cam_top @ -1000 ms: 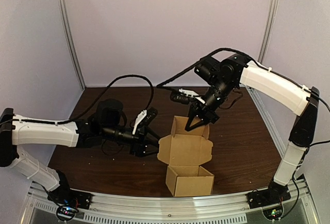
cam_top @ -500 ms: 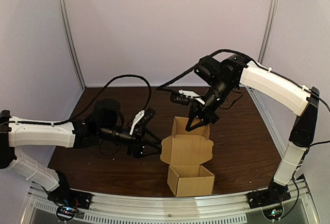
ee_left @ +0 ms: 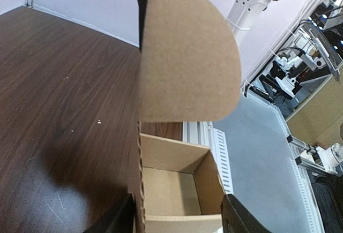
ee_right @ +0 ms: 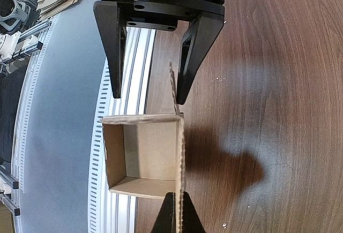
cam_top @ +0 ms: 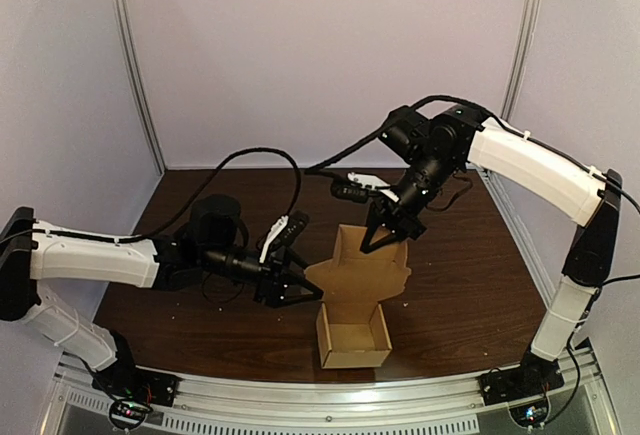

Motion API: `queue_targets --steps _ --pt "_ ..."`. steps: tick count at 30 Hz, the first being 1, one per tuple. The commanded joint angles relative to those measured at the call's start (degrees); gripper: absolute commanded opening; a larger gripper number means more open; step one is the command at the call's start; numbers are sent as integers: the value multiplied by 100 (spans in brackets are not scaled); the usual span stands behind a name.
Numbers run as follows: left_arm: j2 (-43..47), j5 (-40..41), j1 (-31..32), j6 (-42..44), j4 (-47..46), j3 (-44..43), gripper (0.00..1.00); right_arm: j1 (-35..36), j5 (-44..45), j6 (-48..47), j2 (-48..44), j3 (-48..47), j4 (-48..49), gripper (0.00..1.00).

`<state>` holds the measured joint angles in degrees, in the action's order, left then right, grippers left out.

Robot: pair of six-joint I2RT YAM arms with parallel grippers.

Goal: Fold the paper box

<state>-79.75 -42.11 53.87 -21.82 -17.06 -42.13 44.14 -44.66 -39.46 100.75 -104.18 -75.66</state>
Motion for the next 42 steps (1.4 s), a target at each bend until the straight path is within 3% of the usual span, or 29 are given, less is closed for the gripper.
queue_targets --steps 1,5,9,13,18,26,33,42 --pt "211 754 43 212 281 -183 55 42 130 95 -202 13 106 0" --pt "303 1505 36 435 789 -291 36 42 360 670 -151 43 501 2" --pt "269 1901 42 514 969 -331 15 40 41 985 -18 46 593 4" --pt "295 2075 44 538 827 -259 0 33 -231 1226 211 61 551 20" --pt "528 2168 38 550 502 -16 0 -126 -301 1207 417 5 350 33" --pt "821 2377 23 410 261 206 0 -899 -1599 749 -207 382 342 58" --pt "930 2313 -18 141 -178 285 0 -1039 -1635 669 -692 1019 763 61" --pt "1071 2522 -79 -155 -550 444 0 -1089 -874 1671 -1017 1944 2290 61"
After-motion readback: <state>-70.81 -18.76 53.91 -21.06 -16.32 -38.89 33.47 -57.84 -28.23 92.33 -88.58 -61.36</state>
